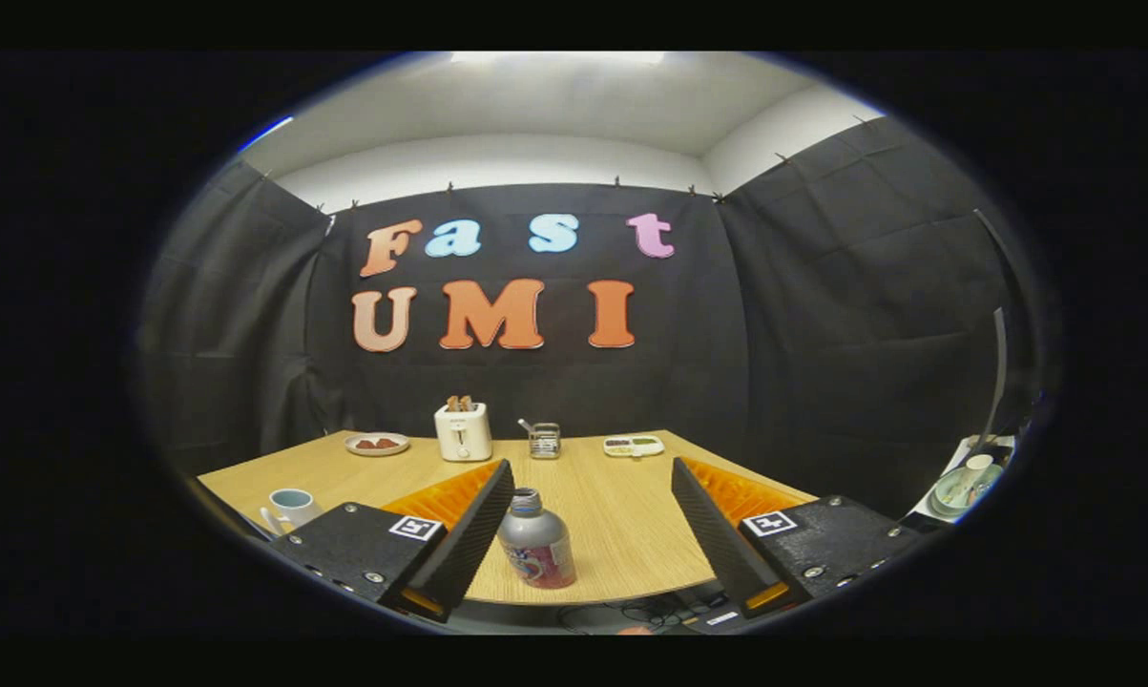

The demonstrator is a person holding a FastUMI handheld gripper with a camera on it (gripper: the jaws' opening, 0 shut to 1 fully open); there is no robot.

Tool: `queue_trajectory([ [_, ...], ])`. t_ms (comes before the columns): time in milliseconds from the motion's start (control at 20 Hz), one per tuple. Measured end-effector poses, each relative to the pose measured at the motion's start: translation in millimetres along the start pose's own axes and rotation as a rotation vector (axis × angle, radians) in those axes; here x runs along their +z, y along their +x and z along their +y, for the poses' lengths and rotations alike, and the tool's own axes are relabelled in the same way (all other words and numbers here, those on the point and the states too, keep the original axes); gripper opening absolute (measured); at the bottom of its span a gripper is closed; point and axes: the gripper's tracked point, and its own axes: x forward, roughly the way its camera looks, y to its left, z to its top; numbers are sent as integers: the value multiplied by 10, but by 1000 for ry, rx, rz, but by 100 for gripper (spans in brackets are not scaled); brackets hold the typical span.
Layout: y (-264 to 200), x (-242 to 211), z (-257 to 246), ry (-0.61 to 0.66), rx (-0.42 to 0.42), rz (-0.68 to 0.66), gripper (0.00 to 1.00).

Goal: Take the bottle from table, then pour the juice into the cup, finally place the bottle on the coaster

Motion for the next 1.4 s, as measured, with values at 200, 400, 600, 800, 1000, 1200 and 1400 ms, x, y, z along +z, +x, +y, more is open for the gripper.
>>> queue_trajectory([
  [200, 47, 14, 56, -6, 21, -6, 98],
  [400, 14, -130, 13, 9, 28, 2, 99],
  [600, -32, -228, 10, 24, 36, -3, 99],
  [800, -58, -326, 68, 4, 59, -6, 98],
  [1000, -8, -478, 84, 25, 19, 11, 98],
  [1200, 62, -709, 162, -35, 10, 46, 99],
  [1400, 216, -955, 173, -79, -6, 86, 99],
])
